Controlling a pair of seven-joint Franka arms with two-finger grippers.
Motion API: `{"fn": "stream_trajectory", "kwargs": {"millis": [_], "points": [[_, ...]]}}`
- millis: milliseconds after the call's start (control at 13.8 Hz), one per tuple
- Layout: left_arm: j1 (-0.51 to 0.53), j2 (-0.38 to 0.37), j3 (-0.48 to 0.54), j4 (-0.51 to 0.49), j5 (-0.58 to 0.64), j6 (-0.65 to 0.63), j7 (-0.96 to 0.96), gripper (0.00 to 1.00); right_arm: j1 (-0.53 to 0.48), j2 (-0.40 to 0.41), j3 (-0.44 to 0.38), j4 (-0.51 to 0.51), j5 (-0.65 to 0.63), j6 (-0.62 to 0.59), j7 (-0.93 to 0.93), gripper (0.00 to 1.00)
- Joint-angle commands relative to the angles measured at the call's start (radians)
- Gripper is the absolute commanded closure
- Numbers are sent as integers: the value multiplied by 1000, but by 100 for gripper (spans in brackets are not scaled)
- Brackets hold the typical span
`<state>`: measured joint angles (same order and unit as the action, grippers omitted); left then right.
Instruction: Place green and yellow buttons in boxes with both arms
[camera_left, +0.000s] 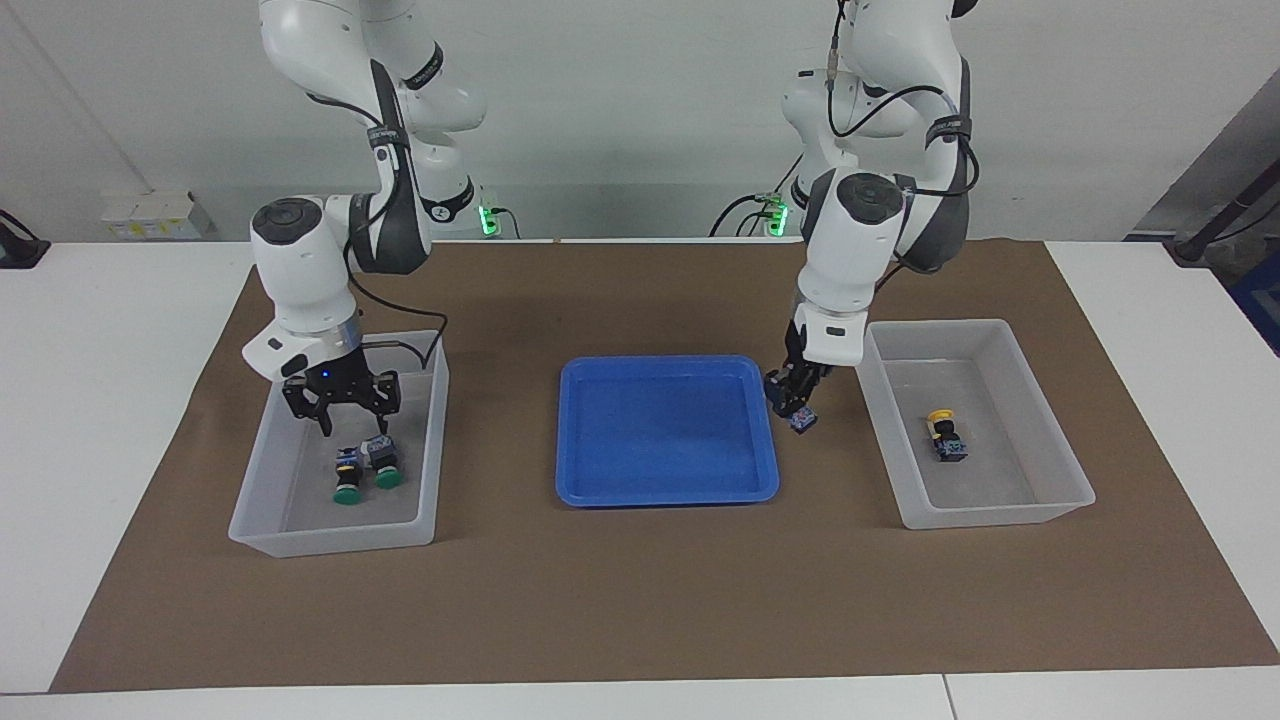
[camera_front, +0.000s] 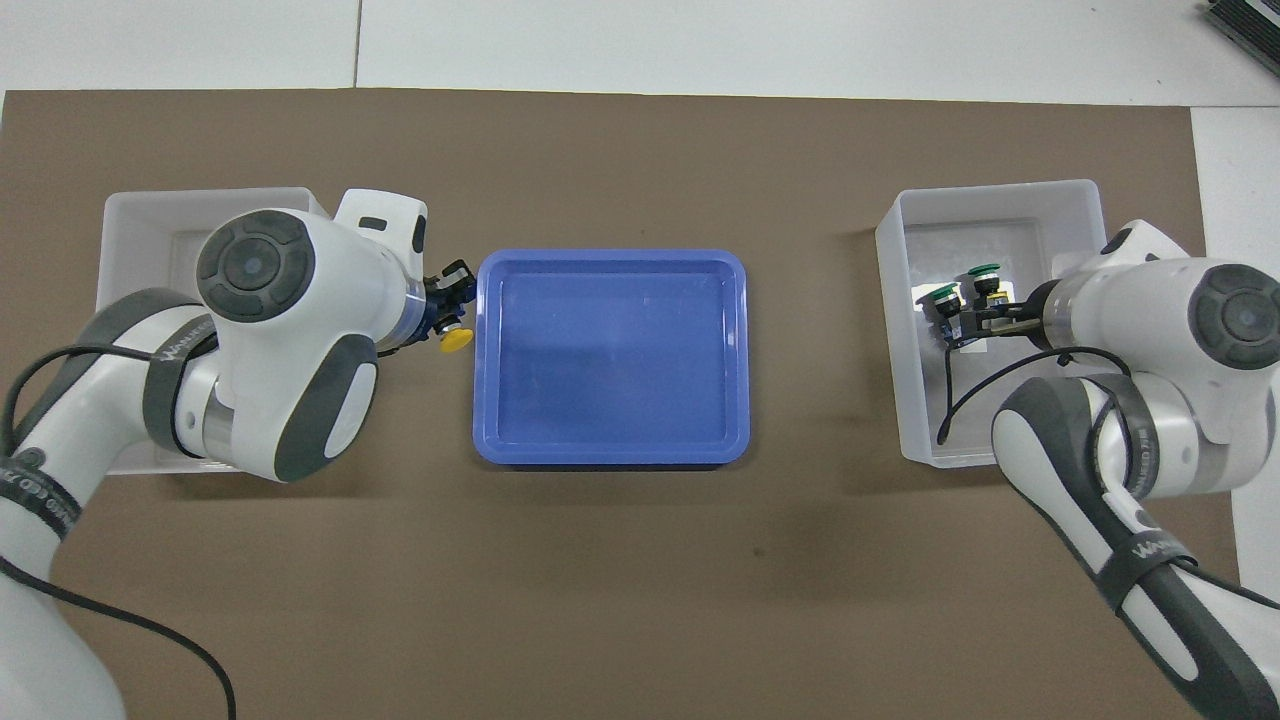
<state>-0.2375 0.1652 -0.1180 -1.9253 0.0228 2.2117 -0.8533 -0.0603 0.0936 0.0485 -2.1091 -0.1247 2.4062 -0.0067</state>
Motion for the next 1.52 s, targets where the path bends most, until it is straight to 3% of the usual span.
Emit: {"fn": "stream_trajectory", "kwargs": {"millis": [0, 145, 362, 507, 797, 1304, 1449], "points": [[90, -35, -6, 3, 16, -67, 173, 100, 2, -66, 16, 20, 87, -110, 27, 0], [170, -38, -8, 32, 13, -84, 304, 100, 3, -112, 16, 32, 123, -178, 37, 0], [254, -26, -6, 91, -1, -118, 425, 100, 11, -132, 16, 144, 123, -370, 91, 0], [323, -35, -5, 45, -3, -72, 589, 100, 10, -130, 16, 257, 125, -519, 111, 0], [421, -72, -5, -110, -3, 135, 812, 100, 10, -114, 16, 409, 126, -680, 111, 0], [494, -1, -2, -237, -3, 377, 940, 100, 11, -130, 16, 388, 126, -728, 109, 0], [500, 11, 0, -247, -3, 393, 980, 100, 13, -137, 16, 386, 134, -771, 108, 0]]}}
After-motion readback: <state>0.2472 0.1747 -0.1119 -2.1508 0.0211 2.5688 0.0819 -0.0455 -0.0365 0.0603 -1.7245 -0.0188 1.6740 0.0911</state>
